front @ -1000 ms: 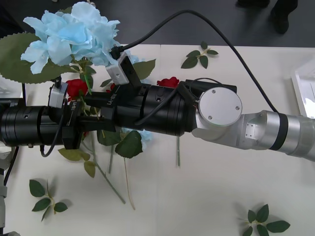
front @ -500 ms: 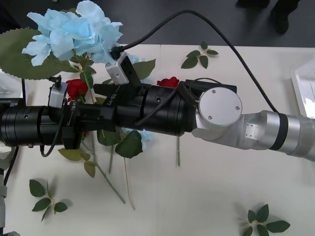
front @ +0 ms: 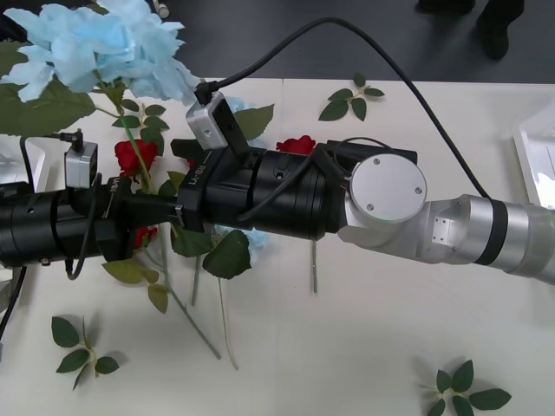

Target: Put the red flowers into the right box and the blue flowers into the left box

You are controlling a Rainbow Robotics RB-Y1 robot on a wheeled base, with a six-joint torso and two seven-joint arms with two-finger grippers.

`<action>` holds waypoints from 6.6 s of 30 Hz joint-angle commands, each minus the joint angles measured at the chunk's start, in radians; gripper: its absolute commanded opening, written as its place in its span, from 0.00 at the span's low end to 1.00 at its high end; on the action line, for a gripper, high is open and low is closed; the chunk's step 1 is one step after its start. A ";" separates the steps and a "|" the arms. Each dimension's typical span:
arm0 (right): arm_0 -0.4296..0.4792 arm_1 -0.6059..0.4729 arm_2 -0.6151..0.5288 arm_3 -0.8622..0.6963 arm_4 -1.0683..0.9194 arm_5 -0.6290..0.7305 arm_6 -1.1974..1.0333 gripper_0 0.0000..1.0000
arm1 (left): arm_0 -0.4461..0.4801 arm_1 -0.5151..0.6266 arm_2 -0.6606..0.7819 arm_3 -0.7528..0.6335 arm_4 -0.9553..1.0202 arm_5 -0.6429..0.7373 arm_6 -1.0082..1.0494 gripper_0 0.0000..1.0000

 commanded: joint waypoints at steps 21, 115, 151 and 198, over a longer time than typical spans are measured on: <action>0.060 -0.261 -0.244 -0.037 -0.090 0.305 -0.002 1.00 | 0.592 0.285 0.337 -0.422 -0.008 -0.584 0.599 0.00; -0.041 0.258 -0.244 0.579 1.483 1.169 -1.915 1.00 | 0.285 0.245 0.006 -0.715 -1.024 -0.024 1.629 1.00; -0.053 0.152 -0.298 0.483 1.458 1.287 -1.858 0.00 | 0.125 0.004 -0.408 -0.386 -1.583 -0.189 1.633 0.98; 0.042 -0.666 -0.603 0.592 1.116 1.385 -1.315 0.00 | 0.248 0.091 -0.304 -0.686 -1.448 -0.329 1.634 0.00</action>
